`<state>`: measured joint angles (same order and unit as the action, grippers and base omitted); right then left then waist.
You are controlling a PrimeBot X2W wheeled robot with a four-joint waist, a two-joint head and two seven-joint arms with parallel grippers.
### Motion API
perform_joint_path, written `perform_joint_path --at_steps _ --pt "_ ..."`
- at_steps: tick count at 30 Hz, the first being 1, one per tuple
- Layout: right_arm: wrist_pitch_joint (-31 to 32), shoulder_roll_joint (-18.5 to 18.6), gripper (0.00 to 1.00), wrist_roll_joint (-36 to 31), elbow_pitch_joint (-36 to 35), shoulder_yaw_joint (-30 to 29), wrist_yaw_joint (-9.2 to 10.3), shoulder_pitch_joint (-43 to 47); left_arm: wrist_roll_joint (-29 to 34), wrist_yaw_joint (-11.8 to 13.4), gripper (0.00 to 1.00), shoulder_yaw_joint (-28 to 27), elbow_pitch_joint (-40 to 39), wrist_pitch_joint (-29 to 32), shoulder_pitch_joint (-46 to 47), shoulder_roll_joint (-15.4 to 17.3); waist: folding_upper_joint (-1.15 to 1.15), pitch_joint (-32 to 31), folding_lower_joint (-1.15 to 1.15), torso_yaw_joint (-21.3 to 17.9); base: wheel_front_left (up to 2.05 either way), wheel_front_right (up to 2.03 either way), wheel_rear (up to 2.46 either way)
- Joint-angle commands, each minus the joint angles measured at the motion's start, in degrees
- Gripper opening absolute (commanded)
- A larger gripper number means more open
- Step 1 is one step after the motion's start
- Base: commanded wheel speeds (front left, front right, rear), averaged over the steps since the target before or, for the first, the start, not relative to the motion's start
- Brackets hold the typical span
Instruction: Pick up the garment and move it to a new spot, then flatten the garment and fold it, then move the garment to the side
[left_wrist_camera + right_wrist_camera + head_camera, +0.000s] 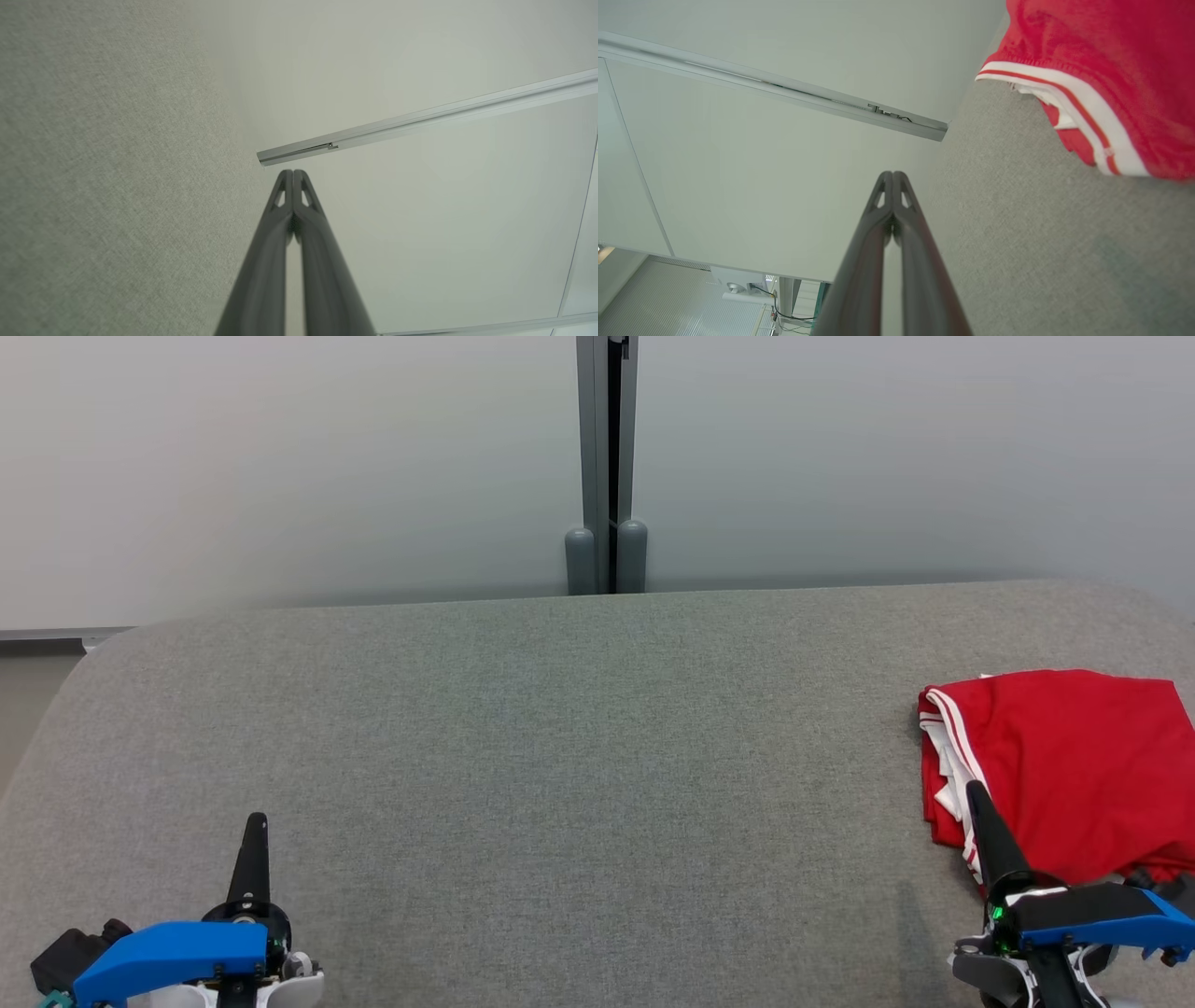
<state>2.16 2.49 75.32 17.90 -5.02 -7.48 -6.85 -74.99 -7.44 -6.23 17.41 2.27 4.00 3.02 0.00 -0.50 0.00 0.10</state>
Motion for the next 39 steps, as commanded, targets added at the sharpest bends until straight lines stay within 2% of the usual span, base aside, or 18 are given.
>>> perform_joint_path --at_steps 1,39 --pt "0.4 0.5 0.0 1.4 -0.8 -0.2 -0.02 0.3 -1.3 -0.1 0.0 -0.1 -0.8 0.3 1.5 0.0 0.0 0.0 0.0 0.0 0.0 0.0 0.0" --pt "4.5 0.6 0.0 17.1 -4.1 -1.6 -0.02 1.0 -17.4 -0.1 0.0 -0.4 -3.6 4.4 2.6 -0.2 0.0 0.7 0.0 -0.1 0.0 0.0 0.0"
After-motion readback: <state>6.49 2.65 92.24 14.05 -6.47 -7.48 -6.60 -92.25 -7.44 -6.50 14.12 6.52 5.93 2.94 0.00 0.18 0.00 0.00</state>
